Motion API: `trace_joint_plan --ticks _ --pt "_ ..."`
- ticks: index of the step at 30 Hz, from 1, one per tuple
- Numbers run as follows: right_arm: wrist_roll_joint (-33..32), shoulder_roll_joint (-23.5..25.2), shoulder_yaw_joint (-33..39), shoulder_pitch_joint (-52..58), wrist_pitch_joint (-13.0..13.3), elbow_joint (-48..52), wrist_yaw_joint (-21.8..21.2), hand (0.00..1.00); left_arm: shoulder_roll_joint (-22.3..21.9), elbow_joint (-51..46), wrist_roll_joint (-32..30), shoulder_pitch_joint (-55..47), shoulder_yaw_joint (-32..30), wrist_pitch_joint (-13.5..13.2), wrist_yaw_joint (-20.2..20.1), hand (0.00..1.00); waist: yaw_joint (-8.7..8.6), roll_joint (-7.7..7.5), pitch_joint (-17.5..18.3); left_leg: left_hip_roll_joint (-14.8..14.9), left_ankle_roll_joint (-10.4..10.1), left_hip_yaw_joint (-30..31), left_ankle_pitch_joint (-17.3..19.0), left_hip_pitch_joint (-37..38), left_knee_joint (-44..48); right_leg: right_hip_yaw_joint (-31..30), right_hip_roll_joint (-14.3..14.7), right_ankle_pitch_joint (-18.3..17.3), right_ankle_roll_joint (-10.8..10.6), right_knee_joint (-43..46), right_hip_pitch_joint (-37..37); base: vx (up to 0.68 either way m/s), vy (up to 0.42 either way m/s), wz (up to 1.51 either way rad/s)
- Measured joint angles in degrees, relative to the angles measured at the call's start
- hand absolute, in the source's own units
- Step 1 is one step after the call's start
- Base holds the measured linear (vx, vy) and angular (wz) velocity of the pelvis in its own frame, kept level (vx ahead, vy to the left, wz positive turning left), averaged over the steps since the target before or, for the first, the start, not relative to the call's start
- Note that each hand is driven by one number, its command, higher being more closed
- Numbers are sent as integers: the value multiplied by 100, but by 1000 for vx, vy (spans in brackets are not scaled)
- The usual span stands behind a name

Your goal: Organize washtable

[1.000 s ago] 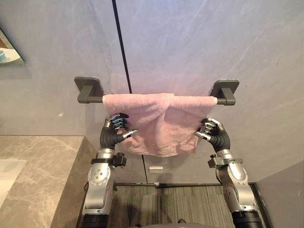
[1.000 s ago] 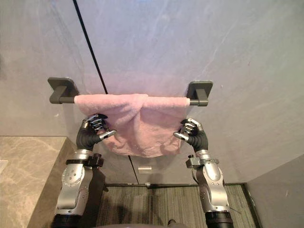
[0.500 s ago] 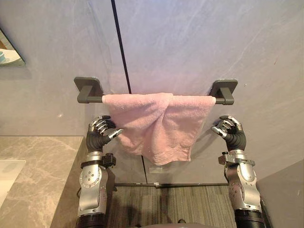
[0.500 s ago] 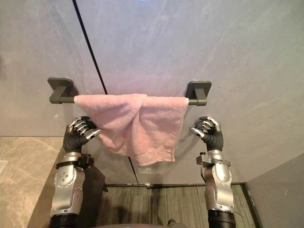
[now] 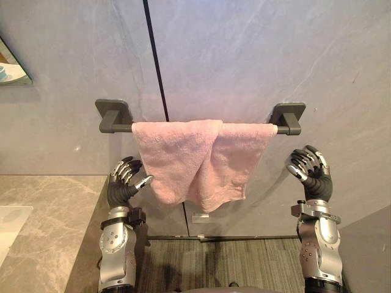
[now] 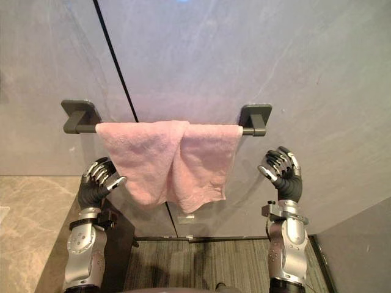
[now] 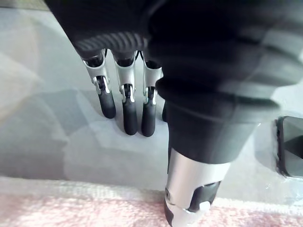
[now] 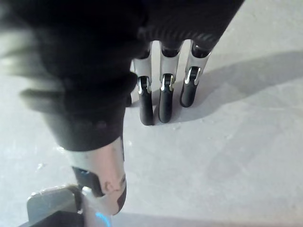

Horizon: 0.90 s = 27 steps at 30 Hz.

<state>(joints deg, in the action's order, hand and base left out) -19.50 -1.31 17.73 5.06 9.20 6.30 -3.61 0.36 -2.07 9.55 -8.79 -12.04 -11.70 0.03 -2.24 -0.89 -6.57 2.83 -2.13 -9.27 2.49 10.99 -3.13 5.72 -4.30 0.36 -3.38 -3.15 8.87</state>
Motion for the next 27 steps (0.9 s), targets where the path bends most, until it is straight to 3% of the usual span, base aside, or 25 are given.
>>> trace_joint_plan --ticks 6,17,27 --pt "255 102 101 538 89 515 9 0 -38 -6 0 -514 5 1 -47 0 4 2 -1 20 -6 -33 8 22 -13 -31 7 -3 -1 0 -9 0 0 -1" --pt "1521 105 135 1704 56 653 -13 0 -242 379 -6 -1040 16 22 -376 0 92 -4 25 104 -18 -163 185 -22 224 33 -52 -228 -37 317 -25 -12 -7 0" --pt "1983 83 -90 1855 -90 -1341 28 0 -231 1765 -341 -1274 17 245 -367 0 178 -16 188 139 -39 -221 360 -53 438 34 -68 -421 -32 580 -120 -5 -7 0"
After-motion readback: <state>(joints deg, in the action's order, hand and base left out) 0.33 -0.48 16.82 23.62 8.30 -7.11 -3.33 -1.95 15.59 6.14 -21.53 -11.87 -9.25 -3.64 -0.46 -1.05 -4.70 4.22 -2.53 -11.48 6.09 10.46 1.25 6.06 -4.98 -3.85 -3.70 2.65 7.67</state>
